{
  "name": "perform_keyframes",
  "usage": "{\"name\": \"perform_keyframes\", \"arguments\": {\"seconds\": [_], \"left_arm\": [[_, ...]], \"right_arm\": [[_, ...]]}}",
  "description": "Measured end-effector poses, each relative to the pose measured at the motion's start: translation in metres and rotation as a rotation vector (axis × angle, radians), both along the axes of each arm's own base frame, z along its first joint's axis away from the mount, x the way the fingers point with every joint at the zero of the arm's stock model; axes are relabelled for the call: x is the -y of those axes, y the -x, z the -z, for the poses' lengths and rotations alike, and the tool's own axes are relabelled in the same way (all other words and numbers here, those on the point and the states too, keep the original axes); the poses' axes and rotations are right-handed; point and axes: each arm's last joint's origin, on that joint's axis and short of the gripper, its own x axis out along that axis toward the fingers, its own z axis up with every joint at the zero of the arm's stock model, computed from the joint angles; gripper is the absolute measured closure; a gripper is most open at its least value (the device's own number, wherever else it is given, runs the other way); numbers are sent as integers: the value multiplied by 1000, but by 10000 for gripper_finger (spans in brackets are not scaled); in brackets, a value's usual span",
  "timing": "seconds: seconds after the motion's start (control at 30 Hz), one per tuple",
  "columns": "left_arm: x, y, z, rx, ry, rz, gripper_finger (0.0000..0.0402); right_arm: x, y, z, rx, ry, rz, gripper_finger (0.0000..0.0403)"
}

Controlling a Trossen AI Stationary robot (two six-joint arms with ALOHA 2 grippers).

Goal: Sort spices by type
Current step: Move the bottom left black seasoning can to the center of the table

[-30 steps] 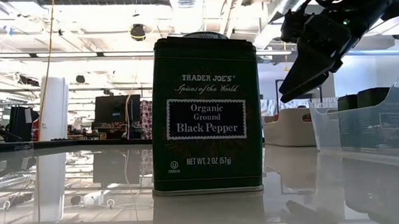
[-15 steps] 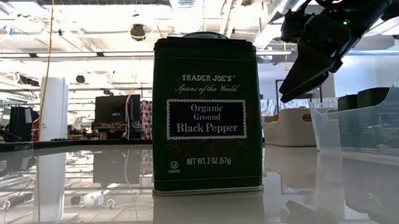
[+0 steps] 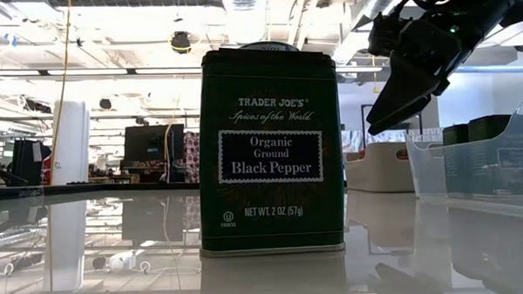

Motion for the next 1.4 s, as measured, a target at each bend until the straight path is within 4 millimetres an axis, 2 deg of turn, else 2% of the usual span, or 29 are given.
{"name": "perform_keyframes", "arguments": {"seconds": [0.13, 0.27, 0.53, 1.03, 1.4], "left_arm": [[0, 0, 0, -9, 3, -3, 116], [1, 0, 0, -24, 21, -19, 96], [2, 2, 2, -30, 20, 13, 96], [12, 21, 6, -77, 6, 45, 97], [12, 32, 30, -110, -11, 28, 97]], "right_arm": [[0, 0, 0, 0, 0, 0, 98], [0, 0, 0, 0, 0, 0, 98], [0, 0, 0, 0, 0, 0, 98], [0, 0, 0, 0, 0, 0, 98], [0, 0, 0, 0, 0, 0, 98]]}}
